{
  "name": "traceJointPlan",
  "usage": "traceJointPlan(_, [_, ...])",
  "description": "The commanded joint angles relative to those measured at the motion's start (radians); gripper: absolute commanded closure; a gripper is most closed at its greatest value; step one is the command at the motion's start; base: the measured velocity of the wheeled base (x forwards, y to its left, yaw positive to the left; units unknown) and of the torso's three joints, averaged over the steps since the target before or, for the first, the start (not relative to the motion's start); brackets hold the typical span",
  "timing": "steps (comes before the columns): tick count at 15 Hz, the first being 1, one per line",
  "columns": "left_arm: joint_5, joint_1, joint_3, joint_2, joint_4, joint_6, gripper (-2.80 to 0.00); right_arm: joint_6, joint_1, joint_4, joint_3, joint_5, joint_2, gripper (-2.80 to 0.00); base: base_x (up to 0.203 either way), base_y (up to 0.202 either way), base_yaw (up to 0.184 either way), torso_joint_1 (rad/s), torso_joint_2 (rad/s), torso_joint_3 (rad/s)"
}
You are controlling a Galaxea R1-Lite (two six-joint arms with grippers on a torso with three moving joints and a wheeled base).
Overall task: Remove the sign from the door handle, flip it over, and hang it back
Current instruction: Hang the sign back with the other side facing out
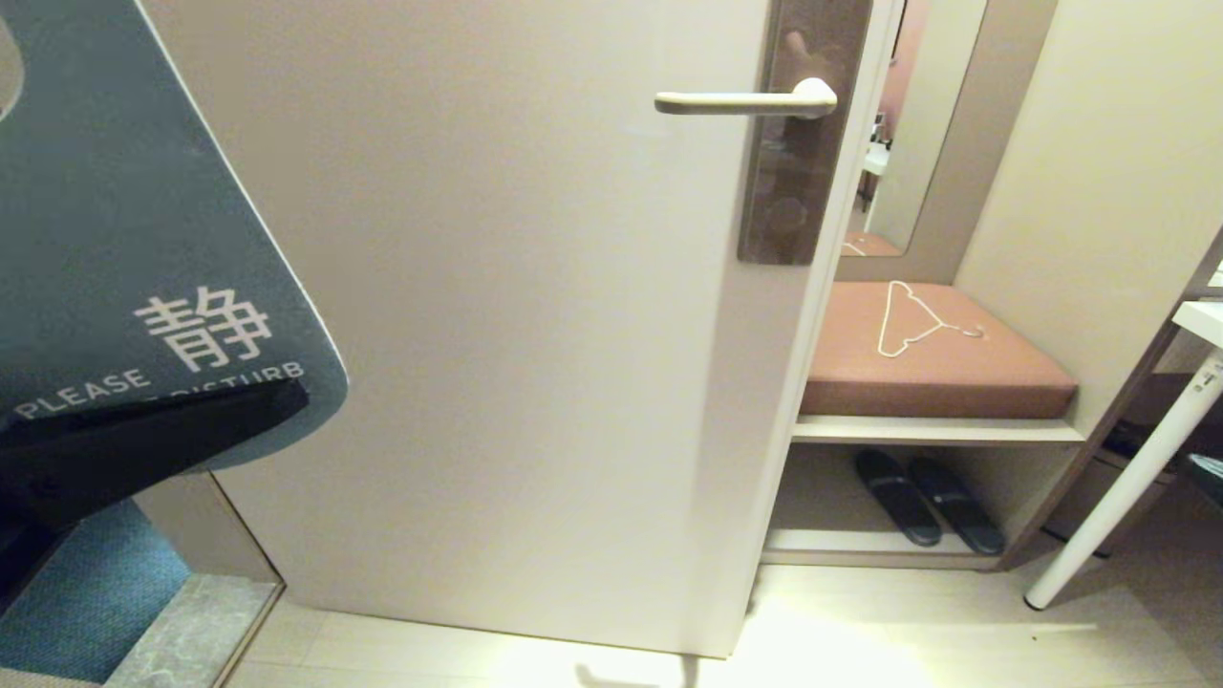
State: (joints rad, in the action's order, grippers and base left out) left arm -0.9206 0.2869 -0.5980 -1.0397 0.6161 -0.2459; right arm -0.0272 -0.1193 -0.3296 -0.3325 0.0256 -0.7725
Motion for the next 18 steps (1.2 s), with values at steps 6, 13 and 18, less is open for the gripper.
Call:
traceJointPlan(6, [0.015, -0.032, 0.07, 0.102, -0.009, 0.0, 0.0, 0.005, 0.192, 0.124, 0.271, -0.087, 0.444, 0.0, 0.0, 0.0, 0.0, 0.0, 0.0, 0.0])
traceJointPlan(13, [0.108, -0.032, 0.095, 0.178, -0.116, 0.032, 0.0, -0.003, 0.143, 0.353, 0.293, -0.062, 0.566, 0.0, 0.0, 0.0, 0.0, 0.0, 0.0, 0.0])
traceJointPlan(18, [0.284, -0.032, 0.129, 0.172, -0.115, 0.092, 0.0, 0.003, 0.129, 0.4, 0.301, -0.01, 0.702, 0.0, 0.0, 0.0, 0.0, 0.0, 0.0, 0.0])
